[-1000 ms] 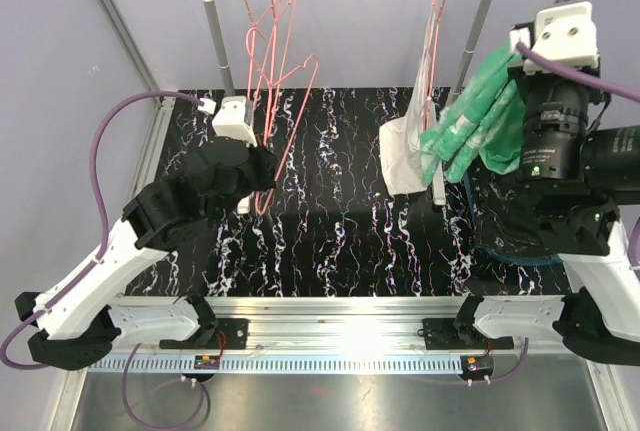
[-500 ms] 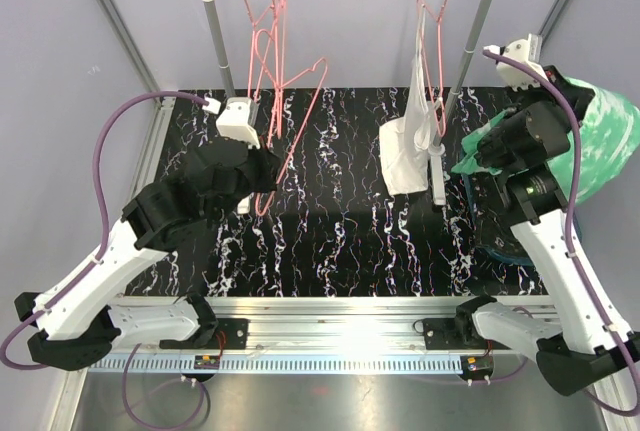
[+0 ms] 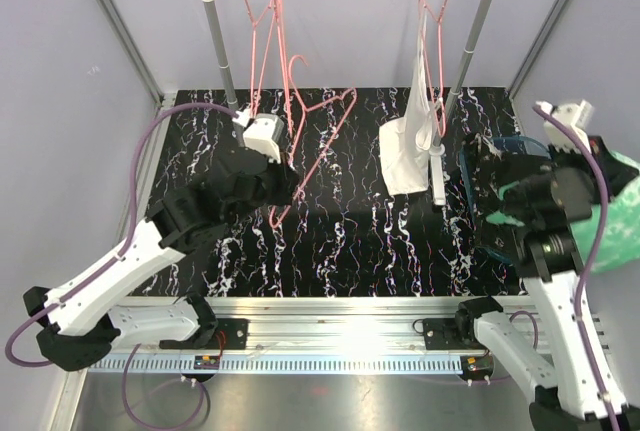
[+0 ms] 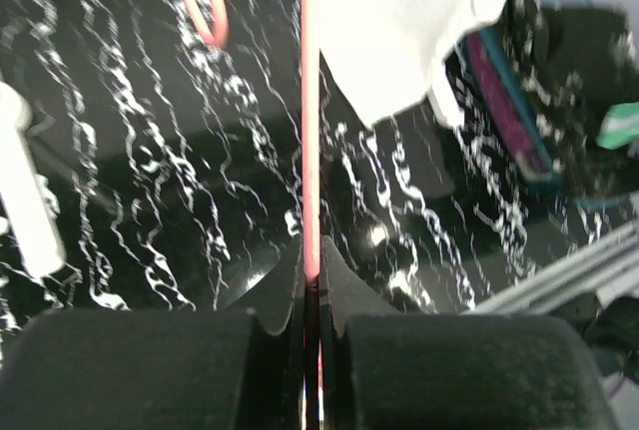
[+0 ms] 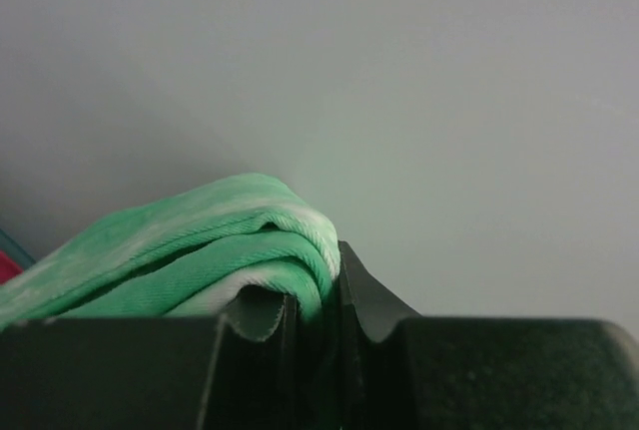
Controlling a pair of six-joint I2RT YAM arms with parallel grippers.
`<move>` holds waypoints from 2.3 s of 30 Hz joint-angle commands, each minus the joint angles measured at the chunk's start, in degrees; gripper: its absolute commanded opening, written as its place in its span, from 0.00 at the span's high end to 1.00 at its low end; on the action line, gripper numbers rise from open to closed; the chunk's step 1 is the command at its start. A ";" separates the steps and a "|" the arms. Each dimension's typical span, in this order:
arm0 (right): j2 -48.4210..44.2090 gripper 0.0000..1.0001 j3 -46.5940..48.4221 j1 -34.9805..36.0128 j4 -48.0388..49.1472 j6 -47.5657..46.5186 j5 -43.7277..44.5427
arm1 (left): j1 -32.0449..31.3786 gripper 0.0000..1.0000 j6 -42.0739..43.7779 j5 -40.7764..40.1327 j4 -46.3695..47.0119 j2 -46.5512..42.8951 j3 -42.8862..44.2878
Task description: Remove the trousers from the hanger
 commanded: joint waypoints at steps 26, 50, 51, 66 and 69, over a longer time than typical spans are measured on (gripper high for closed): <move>38.79 1.00 3.31 -7.07 -8.42 29.17 -15.40 | 0.12 1.00 1.35 4.82 4.92 -13.18 -9.05; 41.90 0.15 22.73 -12.85 -52.66 78.91 -59.61 | 0.21 1.00 3.28 1.48 -1.32 -11.86 -3.34; 40.76 0.11 23.44 -13.48 -53.01 79.88 -61.20 | 0.21 1.00 3.46 1.22 -1.58 -11.77 -2.64; 26.32 0.00 0.70 -28.60 -43.09 106.51 -60.95 | 0.21 1.00 4.16 1.74 -2.11 -9.05 2.37; 31.67 0.01 -5.97 -28.60 -43.09 112.04 -58.23 | 0.21 1.00 3.81 2.09 -2.46 -9.39 2.55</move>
